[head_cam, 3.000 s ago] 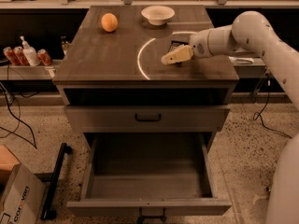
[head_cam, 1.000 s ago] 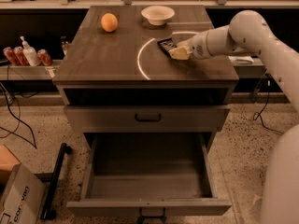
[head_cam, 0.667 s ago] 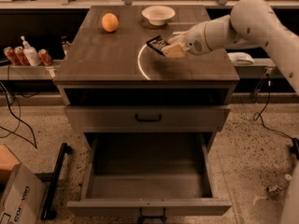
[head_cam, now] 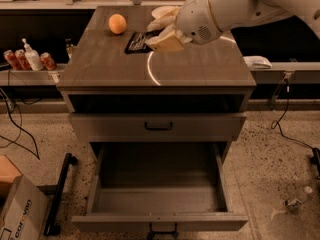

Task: Place rxbar chocolate into middle drawer

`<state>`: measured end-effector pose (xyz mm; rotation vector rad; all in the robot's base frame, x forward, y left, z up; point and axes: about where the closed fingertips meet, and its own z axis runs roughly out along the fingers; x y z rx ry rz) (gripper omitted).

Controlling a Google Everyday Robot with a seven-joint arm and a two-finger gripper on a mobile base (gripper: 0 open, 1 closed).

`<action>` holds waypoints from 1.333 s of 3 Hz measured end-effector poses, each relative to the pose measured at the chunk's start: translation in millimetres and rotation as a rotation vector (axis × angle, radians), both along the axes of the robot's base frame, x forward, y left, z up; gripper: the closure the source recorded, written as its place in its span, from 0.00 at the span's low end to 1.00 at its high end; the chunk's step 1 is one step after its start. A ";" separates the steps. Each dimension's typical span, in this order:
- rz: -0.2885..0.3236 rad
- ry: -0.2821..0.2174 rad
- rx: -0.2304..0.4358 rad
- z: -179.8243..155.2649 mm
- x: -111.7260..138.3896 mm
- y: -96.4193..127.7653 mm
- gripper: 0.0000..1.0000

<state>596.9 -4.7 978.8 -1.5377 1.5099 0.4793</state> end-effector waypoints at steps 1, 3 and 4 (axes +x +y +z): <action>0.109 0.032 -0.016 -0.9 -41.8 16.5 1.00; 0.111 0.214 0.052 -76.0 -102.7 -1.5 1.00; 0.069 0.264 0.097 -120.2 -116.9 -16.5 1.00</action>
Offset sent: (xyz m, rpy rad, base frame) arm -0.1088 0.0041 -0.0653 0.0111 0.2234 0.1524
